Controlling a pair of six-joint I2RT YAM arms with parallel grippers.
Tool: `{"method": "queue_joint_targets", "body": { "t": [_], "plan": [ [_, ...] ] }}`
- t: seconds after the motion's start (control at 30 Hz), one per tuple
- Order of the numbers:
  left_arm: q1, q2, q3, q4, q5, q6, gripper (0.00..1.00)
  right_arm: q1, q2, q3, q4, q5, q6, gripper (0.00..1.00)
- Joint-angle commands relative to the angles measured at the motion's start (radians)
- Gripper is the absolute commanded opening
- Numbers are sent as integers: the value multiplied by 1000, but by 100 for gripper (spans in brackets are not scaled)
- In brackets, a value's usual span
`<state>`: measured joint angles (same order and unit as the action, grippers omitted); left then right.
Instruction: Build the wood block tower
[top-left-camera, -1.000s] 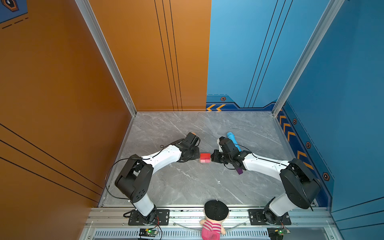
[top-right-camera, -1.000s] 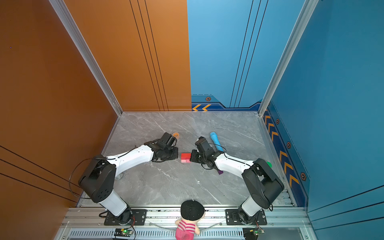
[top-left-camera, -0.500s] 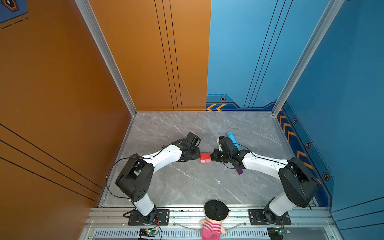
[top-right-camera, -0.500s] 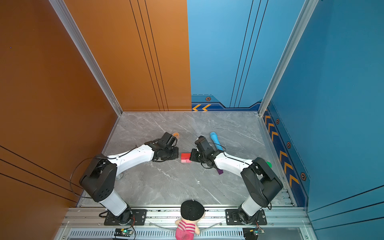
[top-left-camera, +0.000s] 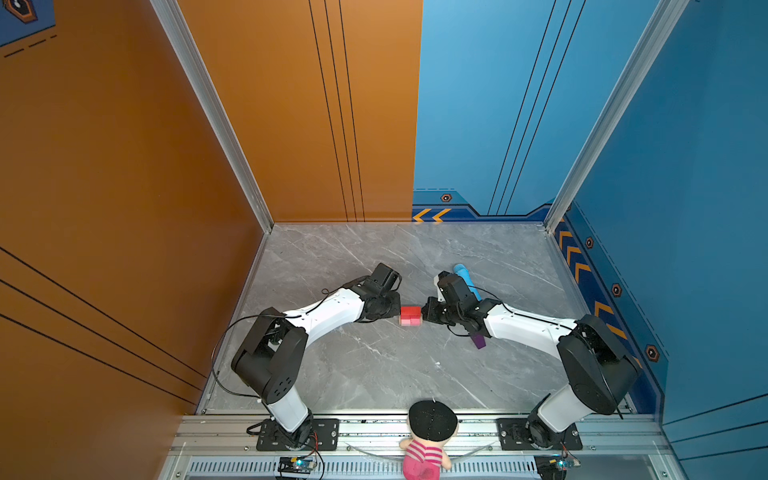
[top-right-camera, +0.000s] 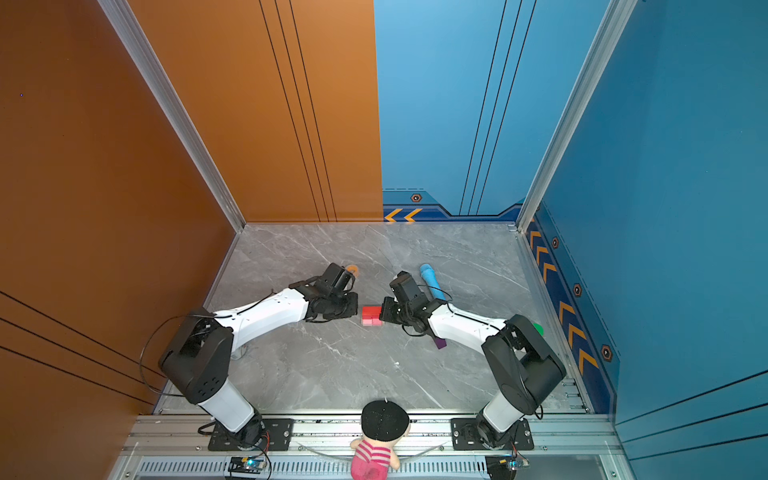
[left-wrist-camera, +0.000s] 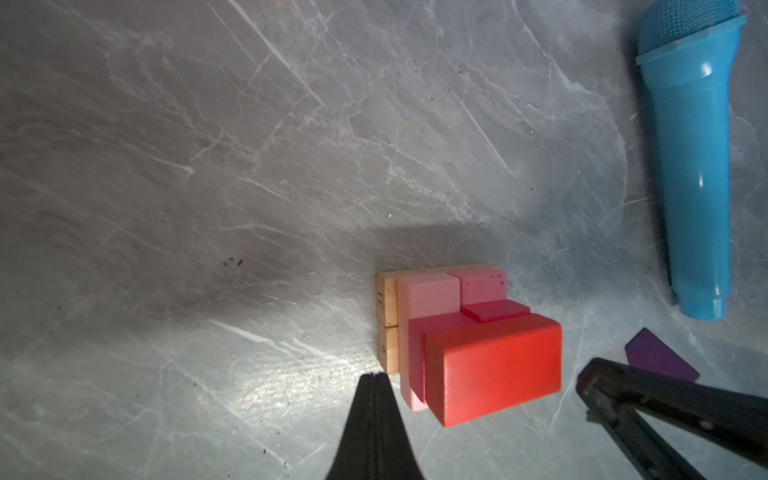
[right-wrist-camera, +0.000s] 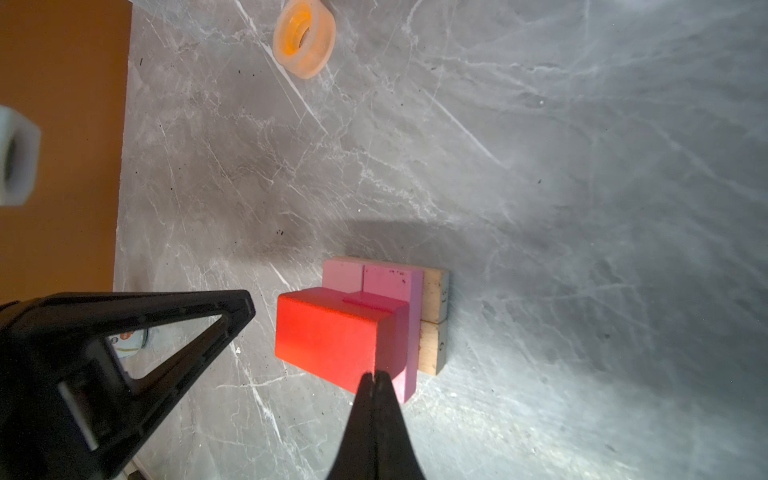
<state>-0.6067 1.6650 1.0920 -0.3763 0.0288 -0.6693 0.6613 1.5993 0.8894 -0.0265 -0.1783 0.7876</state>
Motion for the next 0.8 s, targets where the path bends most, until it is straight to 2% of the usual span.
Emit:
{"method": "queue_joint_targets", "body": {
  "t": [0.0, 0.77],
  "plan": [
    [3, 19, 31, -4, 18, 25, 0, -5, 14, 23, -36, 16, 19, 0],
    [-11, 56, 54, -3, 38, 21, 0, -7, 48, 46, -41, -1, 26, 0]
  ]
}}
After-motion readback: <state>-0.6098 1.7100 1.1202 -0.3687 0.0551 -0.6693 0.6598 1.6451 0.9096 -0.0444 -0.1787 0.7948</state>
